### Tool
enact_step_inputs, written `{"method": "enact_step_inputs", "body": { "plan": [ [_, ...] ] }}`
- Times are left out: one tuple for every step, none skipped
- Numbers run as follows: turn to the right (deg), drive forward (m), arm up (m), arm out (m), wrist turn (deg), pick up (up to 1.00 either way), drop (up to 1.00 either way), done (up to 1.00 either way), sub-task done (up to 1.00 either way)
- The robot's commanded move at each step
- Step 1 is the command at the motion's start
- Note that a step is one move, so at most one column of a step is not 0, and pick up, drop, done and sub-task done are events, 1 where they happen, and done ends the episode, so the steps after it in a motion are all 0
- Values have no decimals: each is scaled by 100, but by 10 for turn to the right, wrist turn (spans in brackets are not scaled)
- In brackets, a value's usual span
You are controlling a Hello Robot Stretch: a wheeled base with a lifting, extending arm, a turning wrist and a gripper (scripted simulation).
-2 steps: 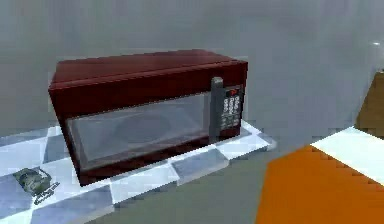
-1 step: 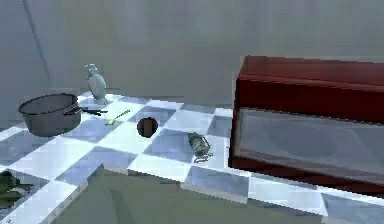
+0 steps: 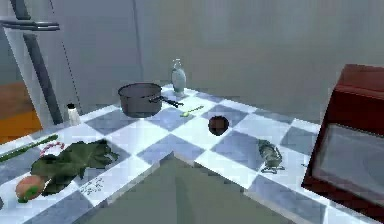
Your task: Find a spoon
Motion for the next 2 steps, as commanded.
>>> {"method": "enact_step_inputs", "body": {
  "plan": [
    [0,100,0,0,0,0,0,0,0],
    [0,0,0,0,0,0,0,100,0]
  ]
}}
